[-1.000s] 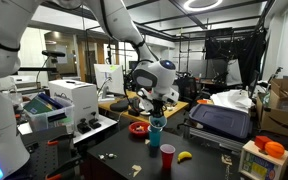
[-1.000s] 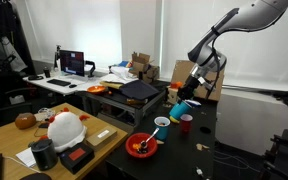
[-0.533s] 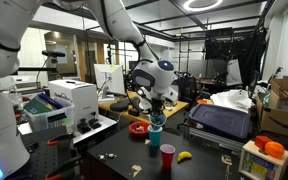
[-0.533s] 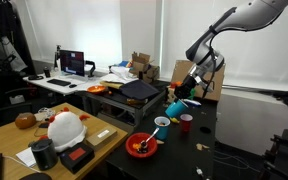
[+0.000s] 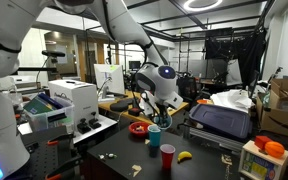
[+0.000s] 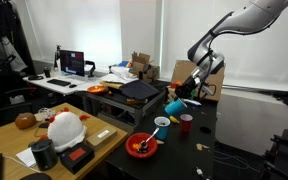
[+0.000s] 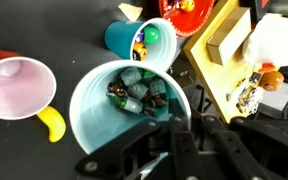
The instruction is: Pour the things in the blue cup into the red cup
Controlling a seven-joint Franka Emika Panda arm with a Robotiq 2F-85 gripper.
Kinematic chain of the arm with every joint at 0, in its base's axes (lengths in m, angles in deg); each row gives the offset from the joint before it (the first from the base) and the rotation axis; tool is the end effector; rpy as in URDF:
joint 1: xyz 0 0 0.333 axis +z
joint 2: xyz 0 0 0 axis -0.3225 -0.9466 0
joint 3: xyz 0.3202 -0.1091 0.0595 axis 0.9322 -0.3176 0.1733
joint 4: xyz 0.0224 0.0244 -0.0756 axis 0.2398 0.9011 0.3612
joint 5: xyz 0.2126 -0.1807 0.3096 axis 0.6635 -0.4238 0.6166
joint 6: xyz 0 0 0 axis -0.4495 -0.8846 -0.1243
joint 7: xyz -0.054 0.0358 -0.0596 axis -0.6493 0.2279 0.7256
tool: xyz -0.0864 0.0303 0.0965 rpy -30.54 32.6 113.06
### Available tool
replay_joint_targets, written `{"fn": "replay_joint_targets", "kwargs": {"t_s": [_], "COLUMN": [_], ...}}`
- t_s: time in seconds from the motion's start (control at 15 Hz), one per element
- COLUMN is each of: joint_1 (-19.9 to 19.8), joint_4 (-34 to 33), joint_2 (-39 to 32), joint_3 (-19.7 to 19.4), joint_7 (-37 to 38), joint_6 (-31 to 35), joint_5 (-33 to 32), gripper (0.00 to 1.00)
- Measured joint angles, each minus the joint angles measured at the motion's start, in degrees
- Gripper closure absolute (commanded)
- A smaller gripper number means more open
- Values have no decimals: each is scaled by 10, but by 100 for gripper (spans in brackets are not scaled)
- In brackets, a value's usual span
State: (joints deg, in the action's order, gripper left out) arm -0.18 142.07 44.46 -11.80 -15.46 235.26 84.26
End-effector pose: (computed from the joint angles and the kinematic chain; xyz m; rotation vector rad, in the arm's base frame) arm 0.6401 -0.1145 0.1401 -2.4531 0.5739 -0.4041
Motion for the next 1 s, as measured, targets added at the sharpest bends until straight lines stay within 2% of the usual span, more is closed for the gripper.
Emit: {"fn": "replay_joint_targets", "kwargs": {"t_s": [0.4, 0.67, 1.0], "joint_1": [23, 37, 35], "joint_4": [-37, -63, -96], "joint_2": [-23, -44, -77], "joint_3": [-33, -40, -39], "joint_7": [-12, -17, -73], "joint_6": [0, 2, 10], "joint_5": [47, 87, 147], "gripper": [99, 99, 99]}}
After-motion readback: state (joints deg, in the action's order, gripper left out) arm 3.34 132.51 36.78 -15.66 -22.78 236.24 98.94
